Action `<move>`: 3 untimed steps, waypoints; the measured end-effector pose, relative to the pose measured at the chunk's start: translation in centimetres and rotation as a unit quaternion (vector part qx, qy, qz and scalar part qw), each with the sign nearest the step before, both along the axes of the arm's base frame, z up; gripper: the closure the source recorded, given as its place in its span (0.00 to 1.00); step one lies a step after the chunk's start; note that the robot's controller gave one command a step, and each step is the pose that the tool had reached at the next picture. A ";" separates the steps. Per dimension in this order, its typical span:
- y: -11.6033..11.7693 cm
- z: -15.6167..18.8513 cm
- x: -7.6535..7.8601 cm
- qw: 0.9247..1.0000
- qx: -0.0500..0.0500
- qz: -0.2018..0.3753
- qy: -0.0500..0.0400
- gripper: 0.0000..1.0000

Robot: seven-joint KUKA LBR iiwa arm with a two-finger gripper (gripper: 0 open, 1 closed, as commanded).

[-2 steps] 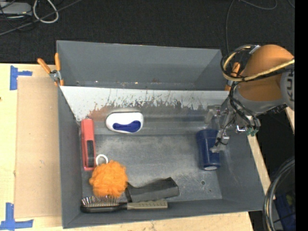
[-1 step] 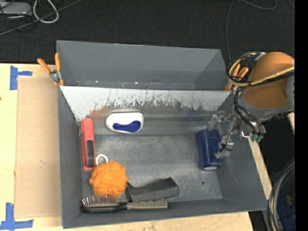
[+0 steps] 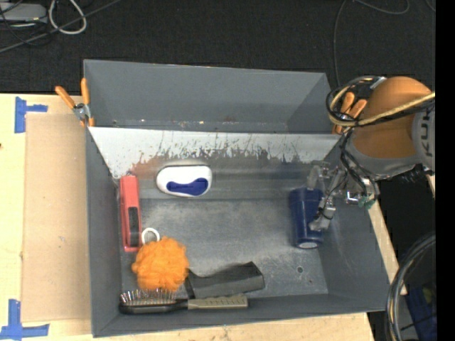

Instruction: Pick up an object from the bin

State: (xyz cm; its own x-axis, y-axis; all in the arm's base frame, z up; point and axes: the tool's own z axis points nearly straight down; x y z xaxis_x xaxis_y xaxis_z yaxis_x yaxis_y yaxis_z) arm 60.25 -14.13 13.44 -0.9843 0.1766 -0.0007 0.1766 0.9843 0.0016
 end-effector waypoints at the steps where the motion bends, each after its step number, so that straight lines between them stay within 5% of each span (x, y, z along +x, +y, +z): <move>1: -1.7 -0.7 0.4 0.995 -0.001 -0.100 -0.005 1.00; 2: -1.7 -0.6 0.4 0.995 -0.001 -0.100 -0.005 1.00; 3: 1.7 -2.0 1.4 0.995 0.003 -0.098 -0.013 1.00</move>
Offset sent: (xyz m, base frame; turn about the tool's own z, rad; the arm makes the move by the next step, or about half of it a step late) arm 0.0000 0.0000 0.0000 0.0000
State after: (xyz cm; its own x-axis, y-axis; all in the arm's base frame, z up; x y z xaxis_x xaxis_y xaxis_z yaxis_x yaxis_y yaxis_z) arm 61.67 -12.45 11.49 -0.9308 0.3647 -0.0238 0.3644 0.9311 0.0147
